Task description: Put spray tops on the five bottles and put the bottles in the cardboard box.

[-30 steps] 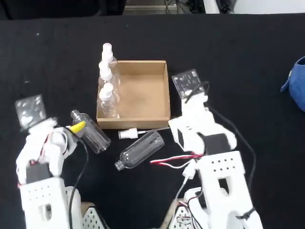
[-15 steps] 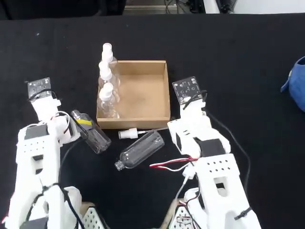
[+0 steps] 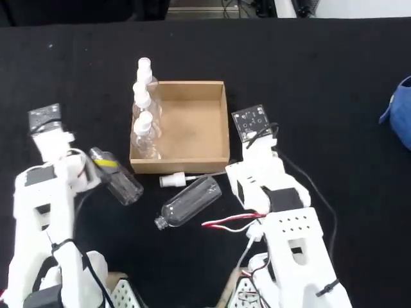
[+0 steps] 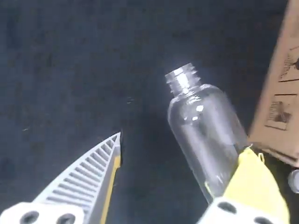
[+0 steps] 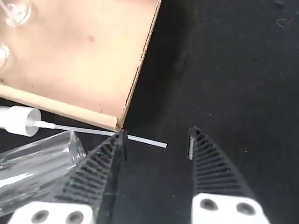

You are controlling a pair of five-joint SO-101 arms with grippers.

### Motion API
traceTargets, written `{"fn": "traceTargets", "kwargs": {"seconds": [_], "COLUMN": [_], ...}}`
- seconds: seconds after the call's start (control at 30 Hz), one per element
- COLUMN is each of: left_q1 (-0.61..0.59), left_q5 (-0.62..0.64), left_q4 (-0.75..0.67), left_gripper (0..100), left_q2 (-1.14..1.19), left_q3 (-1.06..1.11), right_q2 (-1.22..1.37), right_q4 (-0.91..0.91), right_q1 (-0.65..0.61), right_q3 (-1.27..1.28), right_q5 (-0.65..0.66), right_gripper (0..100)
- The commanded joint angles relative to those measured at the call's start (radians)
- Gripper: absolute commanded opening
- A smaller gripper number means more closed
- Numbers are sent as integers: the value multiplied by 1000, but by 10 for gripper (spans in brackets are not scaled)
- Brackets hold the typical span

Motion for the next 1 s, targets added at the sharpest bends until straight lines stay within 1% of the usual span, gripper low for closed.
{"fn": "traceTargets", "kwargs": {"seconds": [0.0, 0.1, 0.2, 0.27, 0.37, 0.43, 0.57, 0.7, 0.8, 0.97], "left_q1": [-153, -211, -232, -222, -142, -68, 41, 128, 136, 84], "left_q5": [-72, -97, -95, -92, -86, -58, 86, 152, 161, 161], "left_q4": [78, 153, 201, 232, 256, 227, 92, 95, 89, 48], "left_gripper": [238, 238, 238, 238, 238, 238, 240, 240, 241, 242], "left_q2": [5, 5, 5, 5, 17, 17, 17, 15, 17, 17], "left_q3": [-113, -205, -286, -323, -335, -297, -200, -163, -122, -48], "right_q2": [-31, -31, -31, -31, -31, -31, -31, -31, -31, -31], "right_q4": [-25, -25, -25, -25, -25, -25, -25, -25, -25, -25], "right_q1": [17, 17, 17, 17, 17, 17, 15, 15, 15, 15], "right_q3": [-7, -8, -7, -7, -7, -7, -5, -5, -5, -5], "right_q5": [-2, -2, -2, -2, -2, -2, -2, -6, -8, -5], "right_gripper": [184, 184, 184, 184, 184, 184, 184, 184, 184, 184]}}
